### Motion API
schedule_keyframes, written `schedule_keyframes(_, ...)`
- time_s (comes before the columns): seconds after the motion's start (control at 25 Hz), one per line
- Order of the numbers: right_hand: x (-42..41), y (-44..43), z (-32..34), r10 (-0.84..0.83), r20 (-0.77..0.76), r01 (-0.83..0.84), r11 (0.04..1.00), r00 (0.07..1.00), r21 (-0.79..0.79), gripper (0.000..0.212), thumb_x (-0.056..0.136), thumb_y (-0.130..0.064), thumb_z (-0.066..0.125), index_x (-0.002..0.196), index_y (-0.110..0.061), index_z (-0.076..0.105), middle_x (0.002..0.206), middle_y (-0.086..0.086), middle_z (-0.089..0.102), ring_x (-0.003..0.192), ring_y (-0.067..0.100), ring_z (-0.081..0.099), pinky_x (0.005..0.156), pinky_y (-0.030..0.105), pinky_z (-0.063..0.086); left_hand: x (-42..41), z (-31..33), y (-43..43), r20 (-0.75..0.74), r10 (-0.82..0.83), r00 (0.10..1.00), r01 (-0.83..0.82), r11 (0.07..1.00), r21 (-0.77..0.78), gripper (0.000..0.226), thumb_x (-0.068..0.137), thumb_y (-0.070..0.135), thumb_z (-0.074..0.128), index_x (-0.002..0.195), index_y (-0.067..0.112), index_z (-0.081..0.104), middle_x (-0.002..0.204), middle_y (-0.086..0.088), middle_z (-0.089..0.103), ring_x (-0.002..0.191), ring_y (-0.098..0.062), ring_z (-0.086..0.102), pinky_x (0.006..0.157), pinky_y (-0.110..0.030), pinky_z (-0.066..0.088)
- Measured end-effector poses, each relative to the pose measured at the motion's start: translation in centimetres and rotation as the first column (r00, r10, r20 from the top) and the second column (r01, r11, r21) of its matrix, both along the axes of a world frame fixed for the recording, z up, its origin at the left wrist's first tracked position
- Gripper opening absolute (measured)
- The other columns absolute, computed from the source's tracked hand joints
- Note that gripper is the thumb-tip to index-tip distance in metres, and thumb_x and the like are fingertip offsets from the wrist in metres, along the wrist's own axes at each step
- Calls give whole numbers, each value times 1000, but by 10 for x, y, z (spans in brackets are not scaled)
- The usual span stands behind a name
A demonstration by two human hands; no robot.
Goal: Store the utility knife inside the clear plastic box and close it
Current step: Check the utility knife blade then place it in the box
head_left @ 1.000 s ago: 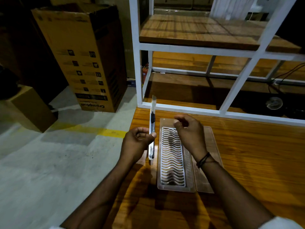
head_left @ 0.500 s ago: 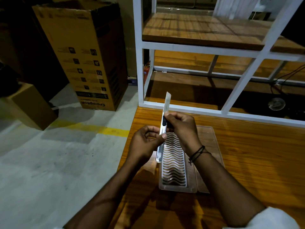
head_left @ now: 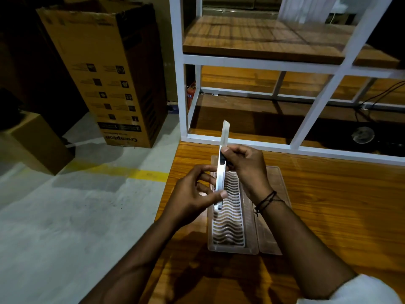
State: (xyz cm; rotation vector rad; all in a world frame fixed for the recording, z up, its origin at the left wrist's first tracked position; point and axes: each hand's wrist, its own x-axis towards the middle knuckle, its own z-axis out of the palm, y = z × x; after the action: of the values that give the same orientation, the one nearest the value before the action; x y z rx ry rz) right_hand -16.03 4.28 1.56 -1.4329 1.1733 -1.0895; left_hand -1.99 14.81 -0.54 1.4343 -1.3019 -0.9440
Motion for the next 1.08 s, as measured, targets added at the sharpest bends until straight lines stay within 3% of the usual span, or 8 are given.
schedule_keyframes(0.16, -5, -7, 1, -8, -3, 8, 1000, 1000, -21, 19, 90, -29, 72, 98, -13, 78, 87, 4, 79, 80, 25, 76, 75, 38, 62, 4, 7, 8, 173, -205, 964, 197, 978, 62, 108, 65, 14, 97, 144, 55, 36, 117, 14, 63, 77, -10, 70, 65, -25, 62)
schedule_keyframes(0.24, -5, -7, -1, -3, -15, 2, 999, 1000, -34, 20, 90, -28, 72, 100, -12, 78, 88, 4, 79, 81, 22, 76, 74, 35, 62, 4, 6, 9, 248, -229, 941, 224, 973, 49, 115, 66, 13, 96, 146, 58, 27, 119, 17, 60, 77, -9, 70, 68, -26, 64)
schedule_keyframes(0.48, -7, -4, 2, 22, 29, -20, 999, 999, -51, 21, 91, -24, 71, 106, -10, 76, 94, 4, 79, 85, 16, 76, 75, 27, 61, 1, 4, 11, 270, -207, 940, 212, 977, 9, 114, 72, 10, 93, 153, 52, 24, 122, 15, 59, 75, -11, 70, 69, -27, 64)
schedule_keyframes(0.68, -12, 1, 2, 24, 64, -21, 999, 998, -41, 23, 91, -19, 71, 111, -8, 75, 96, 3, 78, 86, 13, 76, 73, 22, 59, 0, 2, 10, 298, -209, 931, 218, 976, 2, 113, 73, 13, 92, 150, 57, 22, 123, 17, 57, 78, -11, 69, 70, -28, 64)
schedule_keyframes(1.08, -19, 12, -1, 66, 71, -62, 996, 995, -57, 15, 93, -16, 69, 106, -12, 75, 94, 6, 79, 86, 17, 76, 74, 26, 60, -1, -1, 10, 302, -193, 934, 208, 978, -18, 108, 75, 14, 90, 158, 45, 28, 124, 16, 56, 79, -11, 68, 75, -31, 64)
